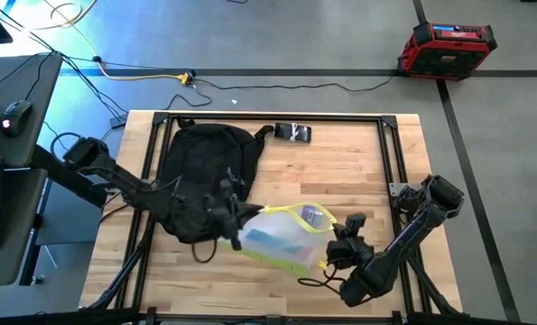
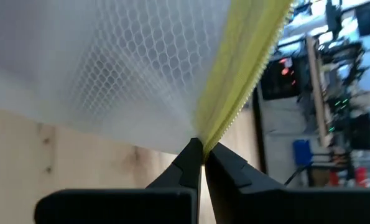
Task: Unpack backpack
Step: Close the transparent zip bag
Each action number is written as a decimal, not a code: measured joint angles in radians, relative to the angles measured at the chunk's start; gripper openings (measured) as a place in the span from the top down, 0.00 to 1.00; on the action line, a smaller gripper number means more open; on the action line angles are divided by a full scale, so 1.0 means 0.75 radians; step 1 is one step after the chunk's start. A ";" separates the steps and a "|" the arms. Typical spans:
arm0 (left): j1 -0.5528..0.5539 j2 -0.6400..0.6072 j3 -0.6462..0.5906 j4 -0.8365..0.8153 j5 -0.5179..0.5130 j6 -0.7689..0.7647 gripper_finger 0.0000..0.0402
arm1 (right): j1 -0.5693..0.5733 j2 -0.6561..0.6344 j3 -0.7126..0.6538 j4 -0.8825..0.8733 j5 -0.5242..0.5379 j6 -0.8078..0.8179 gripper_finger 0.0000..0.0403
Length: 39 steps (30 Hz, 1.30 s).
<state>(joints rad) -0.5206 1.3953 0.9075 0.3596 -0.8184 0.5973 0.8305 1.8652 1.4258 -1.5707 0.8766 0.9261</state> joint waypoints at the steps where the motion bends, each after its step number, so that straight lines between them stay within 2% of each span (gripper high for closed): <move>1: -0.029 -0.004 -0.003 0.011 -0.052 0.033 1.00 | -0.010 0.000 0.000 0.000 0.023 -0.034 1.00; 4: -0.108 -0.026 -0.022 0.080 -0.210 0.142 1.00 | -0.054 0.000 0.000 0.000 0.095 -0.147 1.00; 6: -0.148 -0.039 -0.045 0.178 -0.262 0.239 1.00 | -0.089 0.000 0.000 0.000 0.160 -0.239 1.00; 10: -0.197 -0.076 -0.101 0.378 -0.287 0.395 1.00 | -0.167 0.000 0.000 -0.001 0.305 -0.373 1.00; 12: -0.210 -0.094 -0.123 0.392 -0.280 0.401 1.00 | -0.201 0.000 0.000 -0.001 0.366 -0.418 1.00; 16: -0.224 -0.101 -0.216 0.386 -0.284 0.275 1.00 | -0.241 0.000 0.000 -0.001 0.391 -0.472 1.00; 23: -0.226 -0.100 -0.439 0.386 -0.346 -0.088 1.00 | -0.209 0.000 0.000 -0.001 0.393 -0.536 1.00; 26: -0.240 -0.100 -0.483 0.389 -0.349 -0.212 1.00 | -0.207 -0.001 0.000 0.000 0.392 -0.550 1.00; 30: -0.279 -0.099 -0.494 0.401 -0.355 -0.250 1.00 | -0.225 -0.001 0.000 0.000 0.404 -0.616 1.00; 34: -0.286 -0.098 -0.494 0.592 -0.376 -0.047 1.00 | -0.261 -0.002 -0.001 -0.001 0.533 -0.691 1.00; 36: -0.276 -0.098 -0.493 0.776 -0.365 0.167 1.00 | -0.281 -0.002 -0.001 -0.001 0.630 -0.756 1.00; 39: -0.278 -0.098 -0.458 0.983 -0.271 0.453 1.00 | -0.295 -0.002 -0.001 -0.001 0.815 -0.894 1.00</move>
<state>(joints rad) -0.7288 1.3220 0.5639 1.0969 -1.0216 0.9373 0.6090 1.8641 1.4254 -1.5718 1.4881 0.2553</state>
